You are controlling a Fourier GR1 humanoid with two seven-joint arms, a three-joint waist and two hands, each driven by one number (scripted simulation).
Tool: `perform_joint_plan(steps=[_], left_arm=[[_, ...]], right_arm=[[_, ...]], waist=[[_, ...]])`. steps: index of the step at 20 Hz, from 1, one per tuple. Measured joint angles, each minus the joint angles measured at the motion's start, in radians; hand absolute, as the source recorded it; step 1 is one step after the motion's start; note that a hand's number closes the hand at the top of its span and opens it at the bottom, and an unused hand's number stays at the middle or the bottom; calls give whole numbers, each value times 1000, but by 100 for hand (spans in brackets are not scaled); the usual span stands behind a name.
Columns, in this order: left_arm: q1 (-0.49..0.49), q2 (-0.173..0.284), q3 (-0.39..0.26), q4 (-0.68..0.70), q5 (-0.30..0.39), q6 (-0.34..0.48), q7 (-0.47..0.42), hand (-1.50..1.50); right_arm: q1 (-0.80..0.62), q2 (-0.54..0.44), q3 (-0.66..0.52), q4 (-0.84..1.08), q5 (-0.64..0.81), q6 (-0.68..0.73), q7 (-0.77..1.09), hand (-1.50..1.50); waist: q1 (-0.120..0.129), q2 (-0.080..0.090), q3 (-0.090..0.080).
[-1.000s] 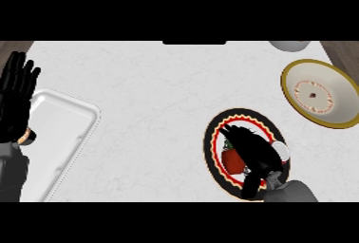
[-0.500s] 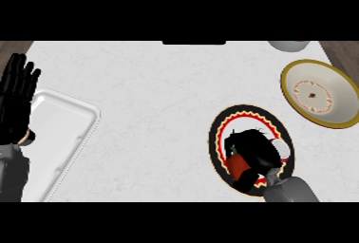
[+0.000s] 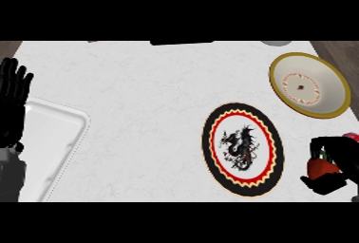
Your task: Pick the bell pepper from the plate and place it in the bowl
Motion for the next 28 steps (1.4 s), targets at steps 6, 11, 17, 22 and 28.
perform_joint_plan(steps=[6, 11, 17, 22, 28], left_arm=[[17, 6, 11, -12, 7, -6, -3, 0], [11, -4, -4, -9, 5, -11, -10, 0], [5, -9, -24, -12, 4, -27, -8, 0], [-18, -7, -26, 0, 7, -33, -6, 0], [-51, -19, -49, 4, -11, -19, 9, 0]], right_arm=[[29, -259, -303, 214, -117, -22, -133, 150], [24, -436, -502, 423, -208, -65, -310, 150], [-26, -598, -646, 641, -323, -35, -581, 150], [-98, -693, -710, 790, -397, 27, -750, 150], [-232, -766, -703, 870, -468, 152, -732, 150]], waist=[[-1, 4, 6], [19, 5, 7], [54, 4, 6], [71, 5, 3], [87, 6, 1]])
